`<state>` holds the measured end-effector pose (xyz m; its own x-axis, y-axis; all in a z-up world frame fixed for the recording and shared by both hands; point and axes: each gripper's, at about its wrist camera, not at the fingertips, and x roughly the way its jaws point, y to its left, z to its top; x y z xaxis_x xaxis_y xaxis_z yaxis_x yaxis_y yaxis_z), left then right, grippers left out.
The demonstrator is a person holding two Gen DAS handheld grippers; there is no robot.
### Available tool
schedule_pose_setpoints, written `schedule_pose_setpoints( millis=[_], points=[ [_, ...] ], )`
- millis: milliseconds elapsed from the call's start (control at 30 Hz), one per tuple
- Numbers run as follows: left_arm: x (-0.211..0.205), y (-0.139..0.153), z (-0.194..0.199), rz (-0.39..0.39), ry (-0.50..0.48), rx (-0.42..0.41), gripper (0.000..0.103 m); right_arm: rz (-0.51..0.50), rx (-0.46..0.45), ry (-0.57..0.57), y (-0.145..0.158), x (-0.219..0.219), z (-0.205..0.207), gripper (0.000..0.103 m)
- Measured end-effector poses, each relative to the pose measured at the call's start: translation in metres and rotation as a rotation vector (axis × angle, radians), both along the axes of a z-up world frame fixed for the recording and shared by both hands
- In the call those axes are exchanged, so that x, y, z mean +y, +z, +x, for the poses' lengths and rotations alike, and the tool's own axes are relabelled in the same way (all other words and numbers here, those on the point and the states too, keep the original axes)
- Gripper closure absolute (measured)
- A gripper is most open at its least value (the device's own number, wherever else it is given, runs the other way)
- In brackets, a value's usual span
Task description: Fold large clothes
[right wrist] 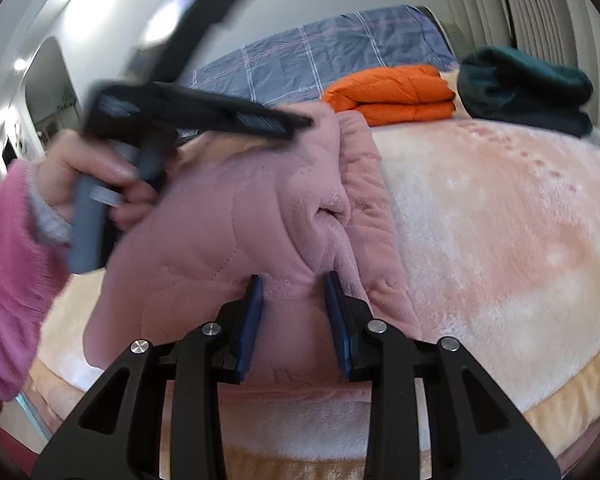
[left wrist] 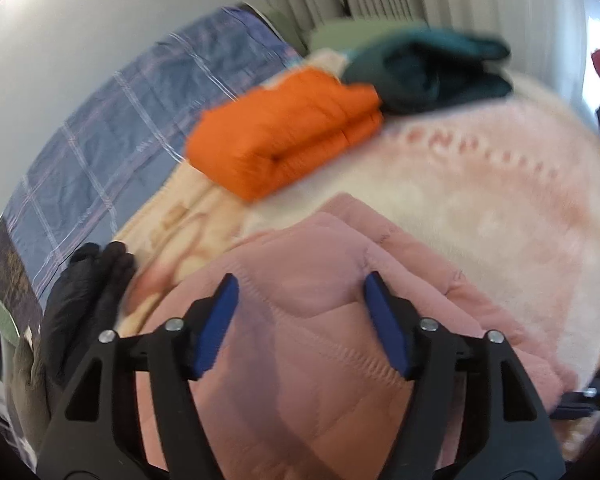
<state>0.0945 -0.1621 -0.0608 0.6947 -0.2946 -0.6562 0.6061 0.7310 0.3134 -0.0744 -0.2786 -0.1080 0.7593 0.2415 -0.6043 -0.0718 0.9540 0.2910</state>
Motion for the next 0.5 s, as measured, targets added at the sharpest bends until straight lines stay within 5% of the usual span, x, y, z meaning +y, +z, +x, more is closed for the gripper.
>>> schedule_pose_setpoints(
  millis=[167, 367, 500],
  points=[
    [0.067, 0.030, -0.064, -0.164, -0.010, -0.049, 0.025, 0.057, -0.003, 0.004, -0.002, -0.008, 0.001, 0.070],
    [0.130, -0.013, -0.177, -0.084, -0.090, -0.082, 0.021, 0.081, -0.014, 0.015, -0.001, -0.010, -0.002, 0.070],
    [0.141, -0.041, -0.215, -0.051, -0.119, -0.047, 0.020, 0.083, -0.018, 0.014, -0.002, -0.010, -0.003, 0.069]
  ],
)
